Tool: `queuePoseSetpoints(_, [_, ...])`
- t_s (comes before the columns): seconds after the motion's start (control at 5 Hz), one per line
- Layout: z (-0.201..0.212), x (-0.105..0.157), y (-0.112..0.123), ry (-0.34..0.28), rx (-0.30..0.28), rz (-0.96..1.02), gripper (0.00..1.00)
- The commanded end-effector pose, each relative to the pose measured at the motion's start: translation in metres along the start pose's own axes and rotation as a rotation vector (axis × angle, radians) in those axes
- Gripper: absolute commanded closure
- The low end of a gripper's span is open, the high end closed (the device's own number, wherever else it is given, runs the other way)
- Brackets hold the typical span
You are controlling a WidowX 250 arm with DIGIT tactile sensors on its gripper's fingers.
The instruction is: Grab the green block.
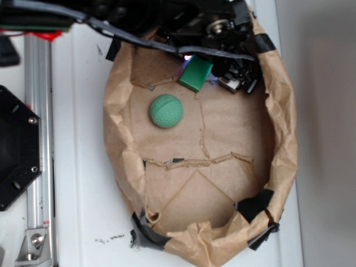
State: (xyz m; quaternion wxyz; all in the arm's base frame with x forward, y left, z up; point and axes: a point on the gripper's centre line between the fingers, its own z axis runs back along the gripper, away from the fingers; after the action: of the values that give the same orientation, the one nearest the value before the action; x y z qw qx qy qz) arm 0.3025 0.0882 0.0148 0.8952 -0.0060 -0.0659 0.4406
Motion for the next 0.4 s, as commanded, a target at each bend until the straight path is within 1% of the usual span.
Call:
queuePoseSetpoints(0.0, [-0.0067,-0.0199,-0.0097,0.017,0.016,-0.070,1.00])
queuePoseSetpoints(0.2, [0.0013,-0.0238,-0.0080,0.001,0.000,-0.118,1.00])
